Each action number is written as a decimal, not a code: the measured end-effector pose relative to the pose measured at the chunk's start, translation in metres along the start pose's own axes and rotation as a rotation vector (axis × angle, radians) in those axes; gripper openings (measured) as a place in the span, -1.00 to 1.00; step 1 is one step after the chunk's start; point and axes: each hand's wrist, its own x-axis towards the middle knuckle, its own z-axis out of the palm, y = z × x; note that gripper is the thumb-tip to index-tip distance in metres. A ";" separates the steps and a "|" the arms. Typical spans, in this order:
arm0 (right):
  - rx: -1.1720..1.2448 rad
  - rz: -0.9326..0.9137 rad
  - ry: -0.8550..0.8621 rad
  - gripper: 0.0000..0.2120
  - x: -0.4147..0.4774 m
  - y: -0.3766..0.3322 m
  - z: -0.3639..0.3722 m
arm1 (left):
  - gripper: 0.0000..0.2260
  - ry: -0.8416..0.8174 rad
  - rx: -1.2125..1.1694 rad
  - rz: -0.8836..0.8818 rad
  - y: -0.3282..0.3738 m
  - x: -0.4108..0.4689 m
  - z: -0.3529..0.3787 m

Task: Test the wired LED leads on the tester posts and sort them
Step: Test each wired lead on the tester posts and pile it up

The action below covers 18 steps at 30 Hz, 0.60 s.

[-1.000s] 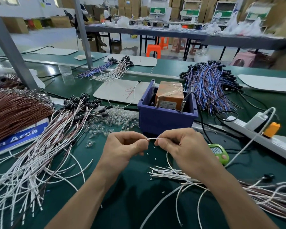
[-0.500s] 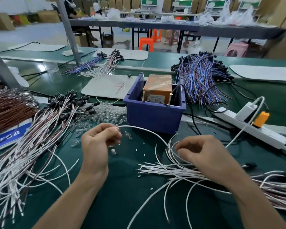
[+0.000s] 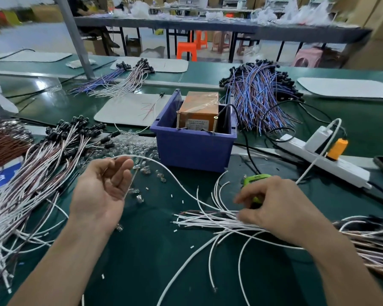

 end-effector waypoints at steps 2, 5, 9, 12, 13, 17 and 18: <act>0.057 -0.066 0.087 -0.81 -0.001 -0.010 0.017 | -0.49 -0.022 0.019 0.013 -0.001 -0.001 0.000; 0.092 -0.214 0.188 -0.85 -0.002 -0.025 0.040 | -0.54 -0.031 0.029 0.022 0.000 -0.001 0.001; -0.035 -0.287 0.142 -0.85 0.005 -0.032 0.058 | -0.57 -0.010 0.008 0.045 0.001 0.000 -0.001; -0.109 -0.234 0.111 -0.87 0.009 -0.028 0.059 | -0.59 0.011 -0.006 0.052 0.003 0.000 -0.001; -0.107 -0.222 0.111 -0.89 0.009 -0.027 0.058 | -0.59 0.011 -0.005 0.051 0.003 0.000 -0.001; -0.114 -0.179 0.083 -0.95 0.009 -0.024 0.054 | -0.68 0.010 -0.005 0.038 0.003 0.000 -0.001; -0.103 -0.175 0.102 -0.94 0.009 -0.023 0.055 | -0.74 0.010 -0.005 0.033 0.003 0.000 -0.002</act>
